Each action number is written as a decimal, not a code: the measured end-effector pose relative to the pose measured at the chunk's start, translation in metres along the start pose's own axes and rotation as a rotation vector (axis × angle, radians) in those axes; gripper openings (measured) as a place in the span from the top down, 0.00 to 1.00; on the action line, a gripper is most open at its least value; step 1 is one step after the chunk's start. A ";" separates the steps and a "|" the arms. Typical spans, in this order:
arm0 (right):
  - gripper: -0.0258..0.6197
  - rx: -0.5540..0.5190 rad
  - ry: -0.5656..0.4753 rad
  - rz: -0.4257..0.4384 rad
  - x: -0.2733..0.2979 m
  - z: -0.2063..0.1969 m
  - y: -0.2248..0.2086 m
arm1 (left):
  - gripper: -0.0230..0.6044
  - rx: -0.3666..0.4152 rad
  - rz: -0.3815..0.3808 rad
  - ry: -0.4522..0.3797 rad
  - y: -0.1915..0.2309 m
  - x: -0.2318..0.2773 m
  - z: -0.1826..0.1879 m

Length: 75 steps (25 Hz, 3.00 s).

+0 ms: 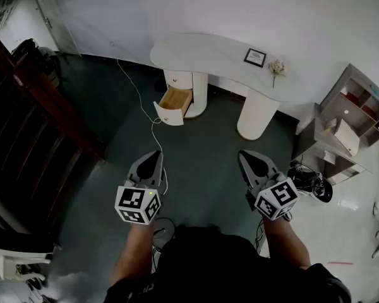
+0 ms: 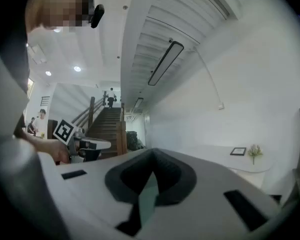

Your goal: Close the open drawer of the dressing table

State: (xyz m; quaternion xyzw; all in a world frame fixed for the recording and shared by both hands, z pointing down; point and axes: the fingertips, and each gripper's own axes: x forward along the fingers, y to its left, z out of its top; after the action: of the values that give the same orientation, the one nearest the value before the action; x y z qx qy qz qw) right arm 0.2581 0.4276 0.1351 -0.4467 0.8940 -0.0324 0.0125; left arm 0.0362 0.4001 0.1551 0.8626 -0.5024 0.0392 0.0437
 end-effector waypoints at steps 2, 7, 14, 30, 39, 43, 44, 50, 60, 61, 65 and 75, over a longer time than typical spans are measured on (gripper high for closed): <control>0.96 0.005 0.003 0.000 -0.006 -0.002 -0.002 | 0.95 -0.003 -0.006 0.011 -0.008 0.001 -0.004; 0.96 0.019 0.008 0.003 -0.018 -0.010 -0.005 | 0.95 -0.015 -0.012 0.031 -0.023 0.001 -0.013; 0.96 0.022 0.008 0.013 -0.046 -0.015 -0.019 | 0.95 -0.020 -0.003 0.039 -0.051 0.000 -0.019; 0.95 0.049 0.074 0.129 0.007 -0.047 -0.034 | 0.95 -0.067 0.082 0.092 -0.015 0.024 -0.052; 0.95 0.013 0.123 0.141 0.152 -0.040 -0.072 | 0.95 -0.113 0.116 0.068 0.108 0.108 -0.050; 0.95 0.015 0.134 0.131 0.236 -0.029 -0.086 | 0.95 -0.132 0.105 0.078 0.177 0.147 -0.044; 0.95 0.022 0.131 0.125 0.256 -0.026 -0.088 | 0.95 -0.136 0.099 0.081 0.193 0.155 -0.043; 0.95 0.027 0.185 0.123 0.329 -0.036 -0.090 | 0.95 -0.153 0.071 0.116 0.259 0.193 -0.054; 0.95 0.070 0.228 0.138 0.397 -0.066 -0.127 | 0.95 -0.212 0.074 0.160 0.290 0.251 -0.077; 0.95 0.072 0.227 0.144 0.405 -0.068 -0.132 | 0.95 -0.208 0.077 0.162 0.293 0.260 -0.077; 0.95 0.084 0.226 0.175 0.445 -0.076 -0.162 | 0.95 -0.202 0.095 0.177 0.310 0.302 -0.074; 0.95 0.056 0.346 0.328 0.560 -0.148 -0.227 | 0.95 -0.182 0.122 0.269 0.353 0.436 -0.096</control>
State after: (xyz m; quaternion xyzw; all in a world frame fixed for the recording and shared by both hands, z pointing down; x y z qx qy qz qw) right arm 0.0951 -0.1494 0.3020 -0.2829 0.9421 -0.1308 -0.1234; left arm -0.0587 -0.1386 0.3119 0.8100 -0.5450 0.1110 0.1861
